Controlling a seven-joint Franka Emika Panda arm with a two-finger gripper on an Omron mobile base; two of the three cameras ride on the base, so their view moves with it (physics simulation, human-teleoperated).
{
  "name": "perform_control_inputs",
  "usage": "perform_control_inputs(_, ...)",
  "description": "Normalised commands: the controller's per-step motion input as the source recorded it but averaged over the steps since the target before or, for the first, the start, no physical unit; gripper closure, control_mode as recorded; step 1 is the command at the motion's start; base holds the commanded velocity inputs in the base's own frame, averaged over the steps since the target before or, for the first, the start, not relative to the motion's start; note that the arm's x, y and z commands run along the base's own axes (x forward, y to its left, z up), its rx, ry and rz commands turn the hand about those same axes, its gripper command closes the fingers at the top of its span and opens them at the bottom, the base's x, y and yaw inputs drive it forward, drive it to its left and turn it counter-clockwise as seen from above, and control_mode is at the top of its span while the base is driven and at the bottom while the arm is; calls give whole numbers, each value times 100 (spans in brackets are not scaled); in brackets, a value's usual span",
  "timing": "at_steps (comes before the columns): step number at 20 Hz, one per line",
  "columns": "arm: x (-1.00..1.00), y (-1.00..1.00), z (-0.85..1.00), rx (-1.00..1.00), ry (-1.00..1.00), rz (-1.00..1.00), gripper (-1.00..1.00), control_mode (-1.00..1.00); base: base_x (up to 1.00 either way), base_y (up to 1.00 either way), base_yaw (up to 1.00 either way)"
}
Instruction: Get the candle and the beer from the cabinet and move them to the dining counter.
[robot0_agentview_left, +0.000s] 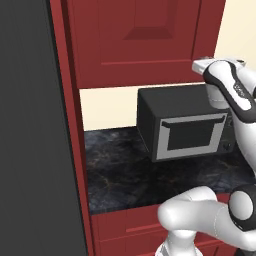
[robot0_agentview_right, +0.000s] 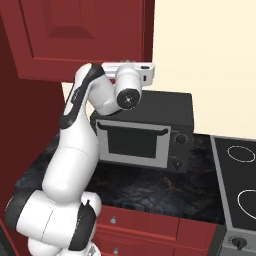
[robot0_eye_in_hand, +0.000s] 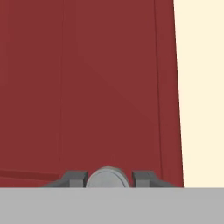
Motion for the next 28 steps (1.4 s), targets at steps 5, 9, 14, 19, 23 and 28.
perform_control_inputs(5, -39, 0, 0, 0, 0, 0, 100, -100, 0, 0, 0)
perform_control_inputs(9, -40, 0, 0, 0, 0, 0, 100, -100, 0, 0, 0)
perform_control_inputs(14, -44, 1, 0, 0, 1, 0, 100, -100, 0, 0, 0)
perform_control_inputs(19, -40, 7, 0, 0, 5, 0, 100, -100, 0, 0, 0)
perform_control_inputs(23, -39, 9, 0, 0, 7, 0, 100, -100, 0, 0, 0)
perform_control_inputs(28, -45, 4, 0, 0, 4, 0, 100, -100, 0, 0, 0)
